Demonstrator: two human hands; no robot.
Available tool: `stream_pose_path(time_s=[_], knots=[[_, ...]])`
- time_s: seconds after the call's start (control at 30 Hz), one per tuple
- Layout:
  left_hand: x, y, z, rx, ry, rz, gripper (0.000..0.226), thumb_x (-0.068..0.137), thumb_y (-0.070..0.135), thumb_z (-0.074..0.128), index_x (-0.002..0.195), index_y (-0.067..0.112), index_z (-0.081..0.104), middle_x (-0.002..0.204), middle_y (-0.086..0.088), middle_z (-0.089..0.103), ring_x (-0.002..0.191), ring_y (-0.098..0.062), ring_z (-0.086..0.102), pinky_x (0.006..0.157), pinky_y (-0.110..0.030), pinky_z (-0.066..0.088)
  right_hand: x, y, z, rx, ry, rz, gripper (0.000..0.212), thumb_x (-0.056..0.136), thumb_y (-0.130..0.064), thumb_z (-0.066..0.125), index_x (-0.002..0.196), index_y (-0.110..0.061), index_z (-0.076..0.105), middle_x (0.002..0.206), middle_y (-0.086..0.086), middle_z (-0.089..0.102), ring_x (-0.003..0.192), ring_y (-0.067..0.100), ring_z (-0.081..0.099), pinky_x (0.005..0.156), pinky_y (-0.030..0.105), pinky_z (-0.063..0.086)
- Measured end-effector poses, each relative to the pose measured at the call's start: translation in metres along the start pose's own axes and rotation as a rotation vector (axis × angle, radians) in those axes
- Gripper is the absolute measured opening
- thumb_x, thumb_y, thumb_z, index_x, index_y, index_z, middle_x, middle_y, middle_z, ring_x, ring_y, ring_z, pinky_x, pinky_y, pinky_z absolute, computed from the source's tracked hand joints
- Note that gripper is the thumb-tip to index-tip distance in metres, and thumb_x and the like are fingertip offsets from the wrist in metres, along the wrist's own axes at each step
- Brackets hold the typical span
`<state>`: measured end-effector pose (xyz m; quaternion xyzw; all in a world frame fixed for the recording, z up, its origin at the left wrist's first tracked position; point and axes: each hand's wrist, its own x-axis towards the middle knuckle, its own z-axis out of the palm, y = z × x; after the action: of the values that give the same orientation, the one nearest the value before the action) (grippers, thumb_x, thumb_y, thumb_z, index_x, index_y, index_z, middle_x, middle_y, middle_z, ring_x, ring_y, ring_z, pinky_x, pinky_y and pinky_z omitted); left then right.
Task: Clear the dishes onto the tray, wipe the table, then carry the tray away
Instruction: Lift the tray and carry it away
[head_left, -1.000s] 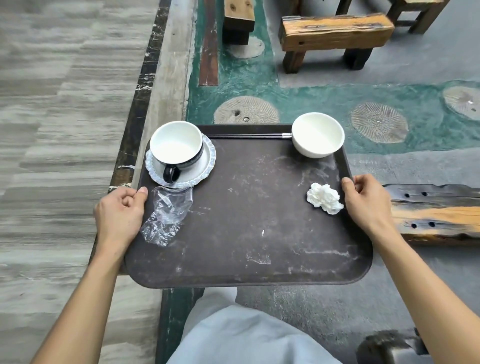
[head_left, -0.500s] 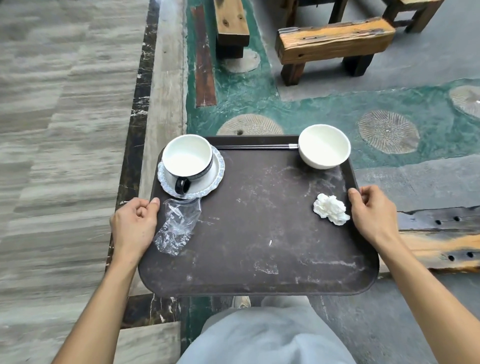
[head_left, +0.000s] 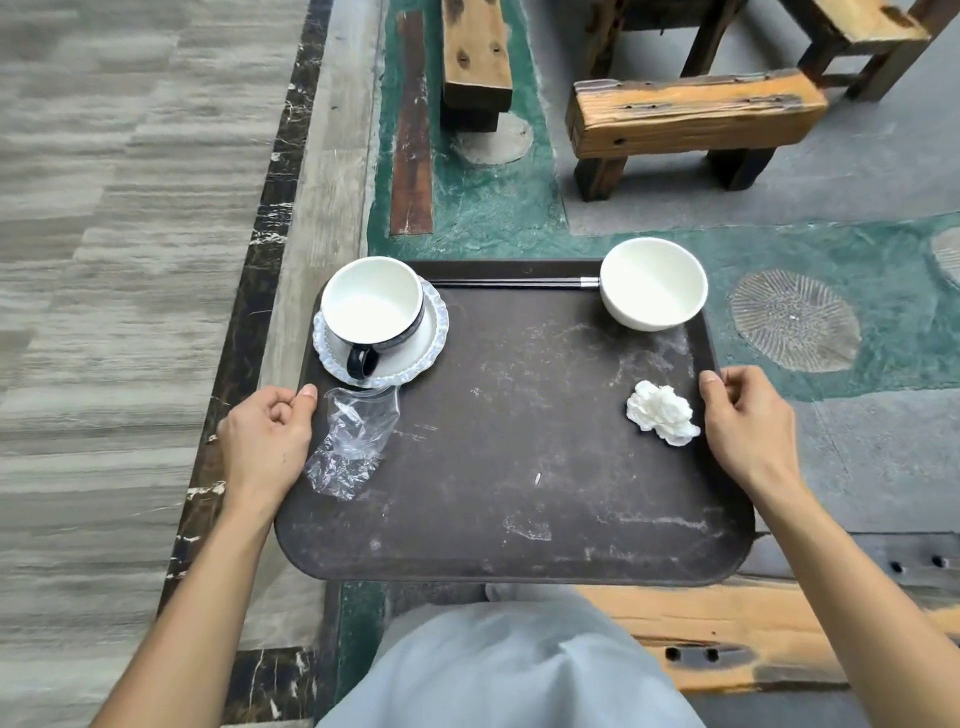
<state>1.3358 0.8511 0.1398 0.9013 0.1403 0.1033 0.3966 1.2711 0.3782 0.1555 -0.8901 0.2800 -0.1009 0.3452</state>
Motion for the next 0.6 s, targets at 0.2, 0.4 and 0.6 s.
stream_pose_path(time_s=[0.2, 0.4, 0.6], knots=[[0.056, 0.034, 0.041, -0.015, 0.013, -0.001, 0.037, 0.09, 0.043, 0.065, 0.067, 0.014, 0.058, 0.045, 0.003, 0.046, 0.046, -0.01, 0.039, 0.062, -0.027, 0.038, 0.082, -0.013, 0.011, 0.023, -0.028, 0.011, 0.025, 0.097, -0.042, 0.05, 0.096, -0.018, 0.059, 0.078, -0.01, 0.061, 0.083, 0.024, 0.056, 0.074, 0.034, 0.036], [0.122, 0.061, 0.076, 0.047, -0.015, -0.009, 0.036, 0.091, 0.043, 0.064, 0.069, 0.015, 0.06, 0.048, -0.002, 0.048, 0.051, -0.012, 0.045, 0.063, -0.023, 0.038, 0.154, -0.027, 0.033, 0.016, -0.056, 0.045, 0.026, 0.097, -0.042, 0.049, 0.095, -0.018, 0.058, 0.078, -0.014, 0.059, 0.083, 0.022, 0.055, 0.074, 0.032, 0.035], [0.216, 0.081, 0.12, 0.059, -0.028, 0.023, 0.038, 0.09, 0.045, 0.064, 0.07, 0.014, 0.06, 0.052, -0.009, 0.052, 0.051, -0.015, 0.043, 0.061, -0.031, 0.038, 0.229, -0.054, 0.067, 0.01, -0.015, 0.077, 0.024, 0.097, -0.042, 0.049, 0.092, -0.02, 0.057, 0.075, -0.014, 0.06, 0.08, 0.023, 0.054, 0.072, 0.033, 0.033]])
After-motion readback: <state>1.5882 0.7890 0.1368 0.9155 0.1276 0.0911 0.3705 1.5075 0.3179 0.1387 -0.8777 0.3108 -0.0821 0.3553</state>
